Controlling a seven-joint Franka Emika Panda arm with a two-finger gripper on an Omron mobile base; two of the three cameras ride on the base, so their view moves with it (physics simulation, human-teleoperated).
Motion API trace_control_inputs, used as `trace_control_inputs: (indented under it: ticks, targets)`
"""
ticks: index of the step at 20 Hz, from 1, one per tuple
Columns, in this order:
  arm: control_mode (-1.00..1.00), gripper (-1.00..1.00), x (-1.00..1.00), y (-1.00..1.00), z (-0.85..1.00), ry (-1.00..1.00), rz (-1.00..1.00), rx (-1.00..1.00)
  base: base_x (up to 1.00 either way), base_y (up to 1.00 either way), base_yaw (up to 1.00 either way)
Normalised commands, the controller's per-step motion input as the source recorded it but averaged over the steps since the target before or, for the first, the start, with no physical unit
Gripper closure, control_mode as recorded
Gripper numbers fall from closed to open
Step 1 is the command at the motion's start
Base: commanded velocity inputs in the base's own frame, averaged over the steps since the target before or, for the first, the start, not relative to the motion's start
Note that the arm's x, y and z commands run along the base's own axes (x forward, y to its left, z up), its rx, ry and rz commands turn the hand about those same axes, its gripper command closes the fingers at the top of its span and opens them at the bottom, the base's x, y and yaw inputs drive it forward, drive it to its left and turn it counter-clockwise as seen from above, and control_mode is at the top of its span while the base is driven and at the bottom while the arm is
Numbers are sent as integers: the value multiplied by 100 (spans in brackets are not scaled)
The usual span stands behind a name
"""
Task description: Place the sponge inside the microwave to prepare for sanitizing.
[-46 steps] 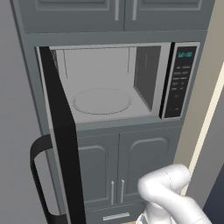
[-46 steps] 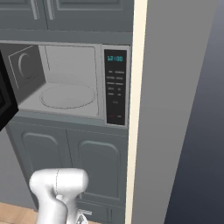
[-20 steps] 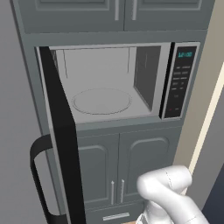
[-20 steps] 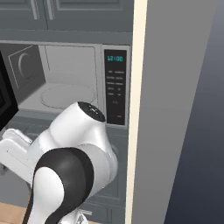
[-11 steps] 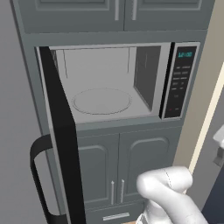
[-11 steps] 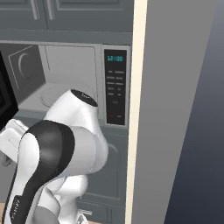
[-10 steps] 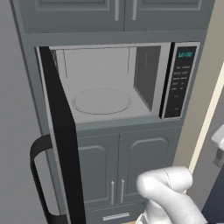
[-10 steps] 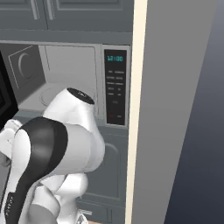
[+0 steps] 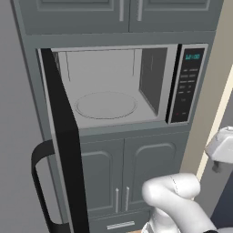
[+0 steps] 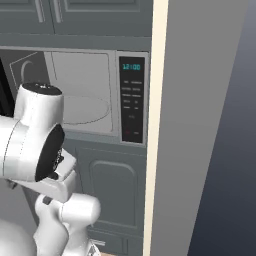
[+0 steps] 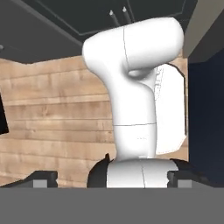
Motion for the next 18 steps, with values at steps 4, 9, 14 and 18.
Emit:
trace_control_inputs:
  ticks: [4,9,14,18]
  targets:
    - [-100,-100,0,0,-33,-31,0,-27,0,0,0]
    - [-100,-100,12,0,-8,-11,0,-16,0,0,0]
    - [-100,-100,6,0,0,1,0,0,0,0,0]
    - [-100,-100,18,0,0,6,0,0,0,0,0]
